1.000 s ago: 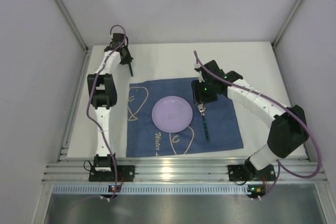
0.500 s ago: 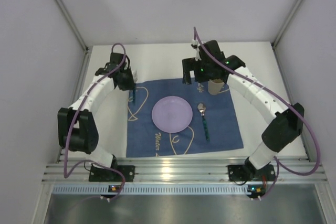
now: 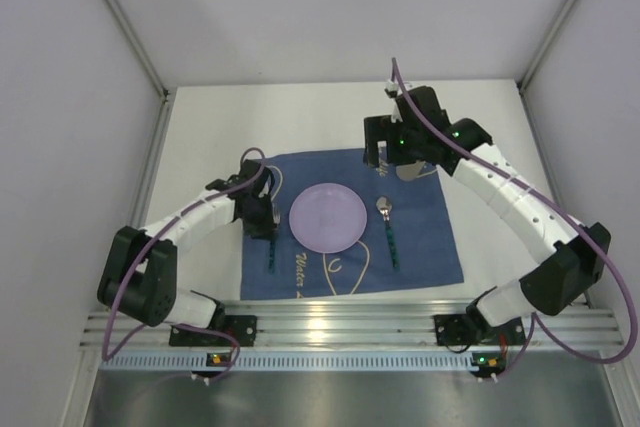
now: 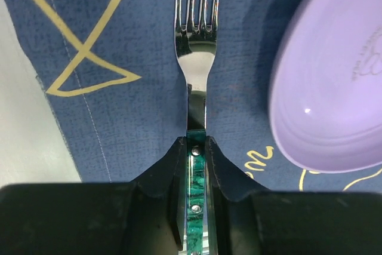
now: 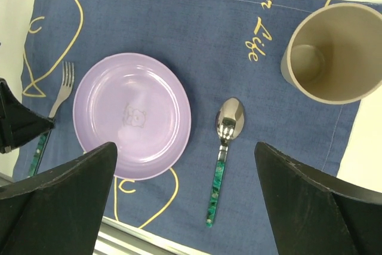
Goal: Set the dinner table for one person
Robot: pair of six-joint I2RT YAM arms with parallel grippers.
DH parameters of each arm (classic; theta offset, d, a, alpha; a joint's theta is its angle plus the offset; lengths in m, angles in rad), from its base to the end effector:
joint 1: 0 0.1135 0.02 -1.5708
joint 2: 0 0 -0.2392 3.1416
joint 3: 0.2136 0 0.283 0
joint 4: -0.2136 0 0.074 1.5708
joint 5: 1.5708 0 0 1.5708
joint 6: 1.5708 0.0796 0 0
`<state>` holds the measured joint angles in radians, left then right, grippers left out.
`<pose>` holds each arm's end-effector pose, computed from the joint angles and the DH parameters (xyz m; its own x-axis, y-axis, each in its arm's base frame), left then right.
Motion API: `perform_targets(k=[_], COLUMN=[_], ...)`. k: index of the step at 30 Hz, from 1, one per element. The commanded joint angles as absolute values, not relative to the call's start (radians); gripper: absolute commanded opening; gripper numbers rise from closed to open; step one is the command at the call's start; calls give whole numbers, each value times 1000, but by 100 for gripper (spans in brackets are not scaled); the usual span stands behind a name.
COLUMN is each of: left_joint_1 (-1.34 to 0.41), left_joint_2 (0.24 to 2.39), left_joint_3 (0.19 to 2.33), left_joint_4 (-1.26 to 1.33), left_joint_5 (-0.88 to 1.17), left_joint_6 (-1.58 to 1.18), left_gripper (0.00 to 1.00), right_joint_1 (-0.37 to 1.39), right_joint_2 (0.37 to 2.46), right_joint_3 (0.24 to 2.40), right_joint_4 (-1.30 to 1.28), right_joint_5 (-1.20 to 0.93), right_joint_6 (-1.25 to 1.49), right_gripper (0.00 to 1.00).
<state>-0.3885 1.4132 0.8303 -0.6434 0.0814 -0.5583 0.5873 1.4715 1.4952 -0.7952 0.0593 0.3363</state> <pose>0.2735 -0.1189 0.1033 -0.9523 -0.1807 -0.2459 -0.1197 0.9624 -0.2438 0.3201 0.2074 0.3111 -0.7187 -0.0827 -0.6903 -0.2972 0.9341 0.1976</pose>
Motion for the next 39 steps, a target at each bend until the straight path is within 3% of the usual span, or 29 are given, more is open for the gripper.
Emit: perform_targets(k=[1, 2, 6, 10, 18, 21, 23, 25, 30, 39], left_joint_1=[-388, -390, -390, -390, -390, -391, -391, -391, -391, -391], left_joint_2=[1391, 1391, 1390, 1355, 1204, 1028, 850, 770, 816, 853], left_joint_3=[802, 798, 799, 862, 1112, 1045, 967, 867, 948, 1078], left_joint_4=[-617, -615, -626, -687, -717, -557, -367, -285, -507, -693], left_joint_5=[41, 41, 64, 35, 72, 8, -64, -191, -288, -354], left_joint_6=[-594, -595, -589, -565, -447, -446, -449, -442, -432, -425], left_gripper=[0, 0, 52, 71, 81, 87, 98, 98, 98, 98], right_joint_1=[601, 601, 601, 601, 601, 601, 603, 603, 603, 604], right_joint_2=[1422, 1419, 1399, 1362, 1174, 1057, 944, 811, 559, 370], right_joint_3=[1483, 1482, 1470, 1457, 1453, 1260, 1179, 1051, 904, 928], right_joint_4=[-816, -821, -827, -822, -681, -617, -621, -641, -825, -1034], right_joint_5=[100, 109, 129, 118, 107, 100, 48, 12, -40, -18], right_joint_6=[345, 345, 348, 351, 443, 474, 498, 529, 612, 581], right_gripper=[98, 98, 100, 100, 100, 100, 100, 100, 100, 100])
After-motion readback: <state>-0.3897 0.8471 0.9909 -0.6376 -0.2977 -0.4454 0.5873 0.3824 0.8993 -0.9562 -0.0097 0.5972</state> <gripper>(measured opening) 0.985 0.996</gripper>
